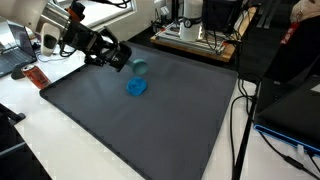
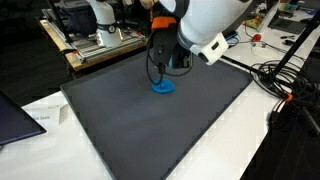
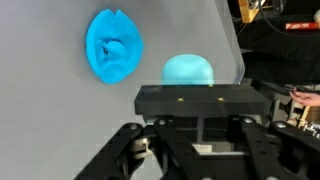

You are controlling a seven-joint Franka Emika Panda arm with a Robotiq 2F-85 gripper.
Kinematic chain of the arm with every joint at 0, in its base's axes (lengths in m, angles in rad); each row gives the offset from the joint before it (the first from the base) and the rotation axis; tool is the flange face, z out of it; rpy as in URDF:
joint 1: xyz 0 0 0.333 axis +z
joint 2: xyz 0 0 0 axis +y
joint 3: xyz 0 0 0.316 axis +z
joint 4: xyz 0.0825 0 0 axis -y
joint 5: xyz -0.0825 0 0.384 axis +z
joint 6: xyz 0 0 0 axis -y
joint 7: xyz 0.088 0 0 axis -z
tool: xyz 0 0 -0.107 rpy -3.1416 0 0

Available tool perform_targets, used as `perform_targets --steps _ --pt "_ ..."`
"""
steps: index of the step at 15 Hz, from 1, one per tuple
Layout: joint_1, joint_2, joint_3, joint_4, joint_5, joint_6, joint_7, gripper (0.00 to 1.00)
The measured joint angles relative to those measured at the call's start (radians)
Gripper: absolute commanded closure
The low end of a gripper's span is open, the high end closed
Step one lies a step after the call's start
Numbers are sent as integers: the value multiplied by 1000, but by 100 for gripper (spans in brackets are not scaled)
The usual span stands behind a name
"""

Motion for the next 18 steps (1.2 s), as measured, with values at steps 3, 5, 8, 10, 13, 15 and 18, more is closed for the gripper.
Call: perform_targets --steps 3,5,8,10,13,15,18 --pt "0 -27 1 12 16 69 107 77" --pt "0 -44 2 13 18 123 181 77" --pt "3 -63 0 13 17 195 292 77" --pt "8 -75 -11 13 11 226 366 77" --pt "27 -100 -37 13 -10 242 460 77" --pt "45 -122 -53 8 -38 241 486 77" --pt "73 -161 -77 -5 -98 236 490 77"
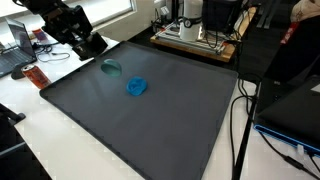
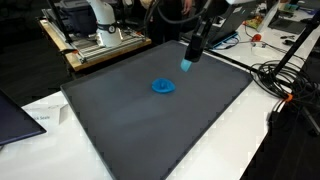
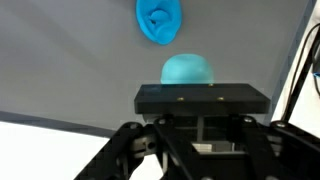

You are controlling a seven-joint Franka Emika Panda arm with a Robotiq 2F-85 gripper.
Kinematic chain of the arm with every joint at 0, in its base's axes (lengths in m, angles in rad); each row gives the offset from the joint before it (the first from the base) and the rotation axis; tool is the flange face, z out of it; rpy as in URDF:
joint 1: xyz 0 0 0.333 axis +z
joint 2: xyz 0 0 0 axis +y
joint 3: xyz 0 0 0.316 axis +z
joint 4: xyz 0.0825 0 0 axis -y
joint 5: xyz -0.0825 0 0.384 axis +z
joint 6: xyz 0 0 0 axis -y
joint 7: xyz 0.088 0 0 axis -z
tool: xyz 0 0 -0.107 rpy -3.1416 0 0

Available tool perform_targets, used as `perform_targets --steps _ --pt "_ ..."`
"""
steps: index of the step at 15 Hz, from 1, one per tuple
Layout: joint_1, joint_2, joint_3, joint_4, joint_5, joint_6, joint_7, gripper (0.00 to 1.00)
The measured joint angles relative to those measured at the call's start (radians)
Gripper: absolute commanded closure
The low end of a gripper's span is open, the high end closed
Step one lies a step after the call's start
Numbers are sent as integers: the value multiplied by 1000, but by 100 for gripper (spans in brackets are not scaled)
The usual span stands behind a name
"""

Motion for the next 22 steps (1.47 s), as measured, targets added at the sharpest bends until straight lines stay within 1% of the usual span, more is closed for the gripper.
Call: perform_targets --steps 3,6,8,10,14,18,22 --pt "28 -41 -21 -25 -82 -17 -45 77" --pt "41 -85 -29 -76 -156 -20 -154 77" --pt "40 -118 -30 -123 -188 -3 -234 77" --pt "32 -157 -29 -186 -204 48 -309 77" --pt "1 -250 -24 -352 -208 208 -424 77" --pt "-47 -346 -4 -526 -193 346 -466 77" --pt "-118 -450 26 -703 -127 431 -493 77"
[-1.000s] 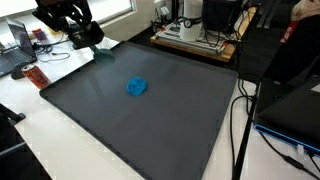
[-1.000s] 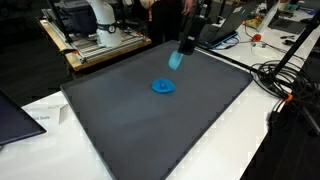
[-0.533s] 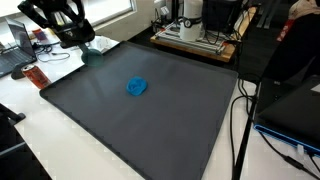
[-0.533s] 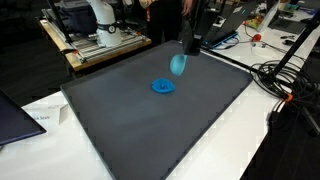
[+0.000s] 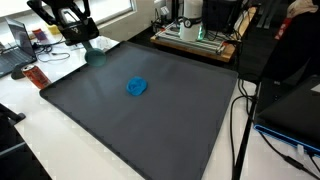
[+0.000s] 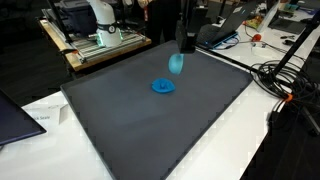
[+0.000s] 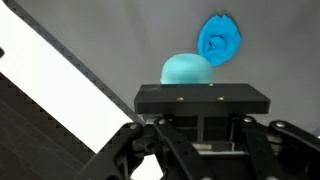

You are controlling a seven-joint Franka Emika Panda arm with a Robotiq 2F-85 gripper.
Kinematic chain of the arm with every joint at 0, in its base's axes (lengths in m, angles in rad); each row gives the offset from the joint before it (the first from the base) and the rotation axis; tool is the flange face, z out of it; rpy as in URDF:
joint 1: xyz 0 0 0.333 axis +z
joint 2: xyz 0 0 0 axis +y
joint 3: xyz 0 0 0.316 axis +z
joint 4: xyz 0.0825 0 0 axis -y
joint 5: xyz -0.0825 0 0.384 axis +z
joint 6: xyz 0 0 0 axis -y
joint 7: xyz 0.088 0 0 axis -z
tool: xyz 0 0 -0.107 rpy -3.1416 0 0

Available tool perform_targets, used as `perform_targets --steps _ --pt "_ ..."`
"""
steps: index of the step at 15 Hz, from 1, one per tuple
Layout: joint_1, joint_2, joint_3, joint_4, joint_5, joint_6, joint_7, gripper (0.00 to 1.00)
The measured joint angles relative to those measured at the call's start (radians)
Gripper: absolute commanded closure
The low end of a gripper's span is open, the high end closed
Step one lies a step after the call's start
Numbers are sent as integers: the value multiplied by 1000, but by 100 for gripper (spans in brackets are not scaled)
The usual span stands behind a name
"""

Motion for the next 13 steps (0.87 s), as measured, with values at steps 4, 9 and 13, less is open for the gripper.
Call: perform_targets --steps 4,9,13 --pt "-4 -133 -94 -182 177 77 -102 77" --pt "-1 -314 -209 -423 337 161 -252 77" --pt "5 -462 -303 -624 418 207 -372 77"
